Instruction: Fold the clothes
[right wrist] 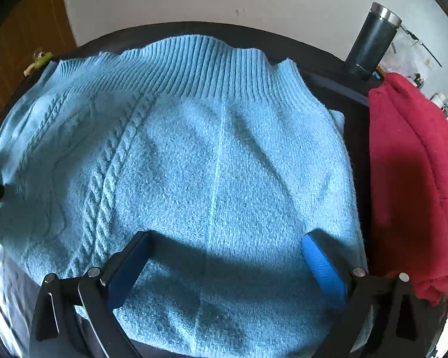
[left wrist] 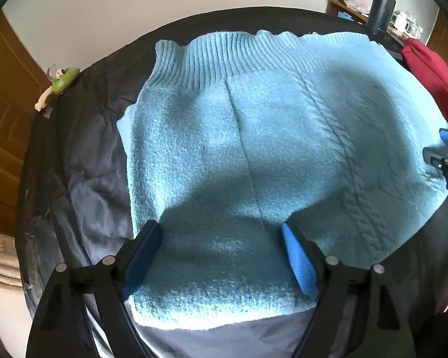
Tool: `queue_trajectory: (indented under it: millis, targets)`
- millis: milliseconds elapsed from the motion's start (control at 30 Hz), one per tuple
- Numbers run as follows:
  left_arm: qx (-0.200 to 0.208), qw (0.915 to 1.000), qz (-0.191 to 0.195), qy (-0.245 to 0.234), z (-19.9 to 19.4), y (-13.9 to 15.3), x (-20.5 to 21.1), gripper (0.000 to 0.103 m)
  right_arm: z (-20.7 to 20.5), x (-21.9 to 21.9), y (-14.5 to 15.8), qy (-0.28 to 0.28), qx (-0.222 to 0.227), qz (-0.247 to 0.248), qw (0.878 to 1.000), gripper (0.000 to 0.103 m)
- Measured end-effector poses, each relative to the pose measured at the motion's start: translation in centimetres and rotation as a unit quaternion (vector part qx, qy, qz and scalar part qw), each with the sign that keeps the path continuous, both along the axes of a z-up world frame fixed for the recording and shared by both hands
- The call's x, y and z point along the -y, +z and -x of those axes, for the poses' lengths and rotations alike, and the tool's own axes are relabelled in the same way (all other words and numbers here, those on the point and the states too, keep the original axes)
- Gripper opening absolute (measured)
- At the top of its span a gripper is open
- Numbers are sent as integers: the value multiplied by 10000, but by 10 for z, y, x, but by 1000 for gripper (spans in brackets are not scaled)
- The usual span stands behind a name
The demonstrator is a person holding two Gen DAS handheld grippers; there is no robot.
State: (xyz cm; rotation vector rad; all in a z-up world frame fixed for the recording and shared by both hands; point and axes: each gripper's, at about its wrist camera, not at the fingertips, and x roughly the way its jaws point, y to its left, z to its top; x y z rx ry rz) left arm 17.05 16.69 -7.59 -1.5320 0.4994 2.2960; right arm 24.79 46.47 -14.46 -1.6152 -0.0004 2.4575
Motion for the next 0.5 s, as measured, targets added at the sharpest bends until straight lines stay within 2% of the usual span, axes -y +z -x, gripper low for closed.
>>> queue_trajectory:
  millis: [67, 267, 500]
  targets:
    - [-35, 10000, 5, 20, -2, 4, 0, 85, 0, 2, 5, -44, 53, -24, 10000, 102]
    - [-96, 9999, -22, -76, -18, 15, 1, 85, -20, 13, 32, 72, -244, 69, 9997, 102]
    - [7, 9998, 74, -187, -36, 7, 6, 85, -32, 8, 18, -42, -65, 193, 9998, 102]
